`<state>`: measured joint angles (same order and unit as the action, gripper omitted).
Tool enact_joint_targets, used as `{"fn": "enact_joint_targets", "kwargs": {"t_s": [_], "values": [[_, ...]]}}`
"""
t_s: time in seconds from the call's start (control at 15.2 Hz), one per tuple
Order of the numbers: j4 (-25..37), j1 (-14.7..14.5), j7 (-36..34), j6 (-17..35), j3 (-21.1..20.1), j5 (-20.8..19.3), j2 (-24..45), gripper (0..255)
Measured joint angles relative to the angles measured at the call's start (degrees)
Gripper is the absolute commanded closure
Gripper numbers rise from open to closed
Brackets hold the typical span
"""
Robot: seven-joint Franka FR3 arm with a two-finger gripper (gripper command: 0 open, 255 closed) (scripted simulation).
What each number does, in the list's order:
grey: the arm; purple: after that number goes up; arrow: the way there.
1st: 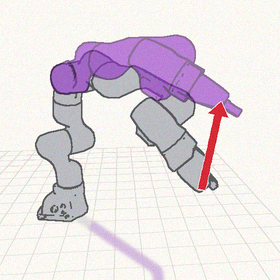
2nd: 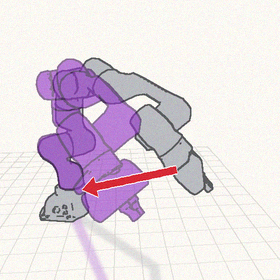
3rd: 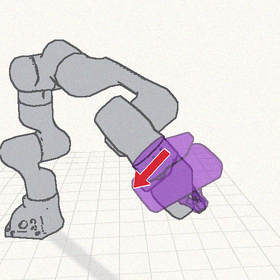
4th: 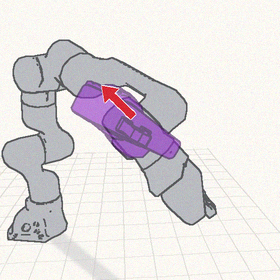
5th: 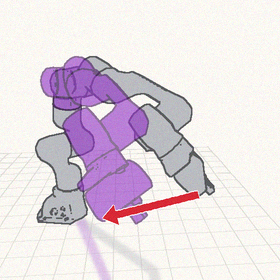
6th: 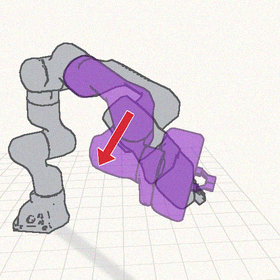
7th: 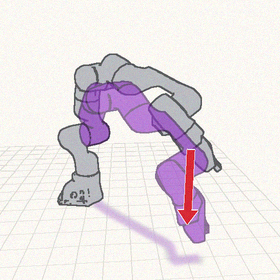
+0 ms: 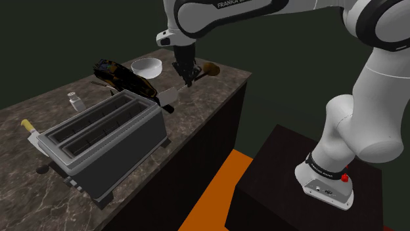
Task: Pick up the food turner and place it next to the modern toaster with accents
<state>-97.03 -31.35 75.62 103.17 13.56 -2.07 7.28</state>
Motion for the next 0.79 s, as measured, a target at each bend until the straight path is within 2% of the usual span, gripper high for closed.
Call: {"fn": "enact_joint_targets", "kwargs": {"t_s": [0.79], "values": [[-7.52,0.04,-0.27,8.98,-0.07,0.28,1.5,255]]}}
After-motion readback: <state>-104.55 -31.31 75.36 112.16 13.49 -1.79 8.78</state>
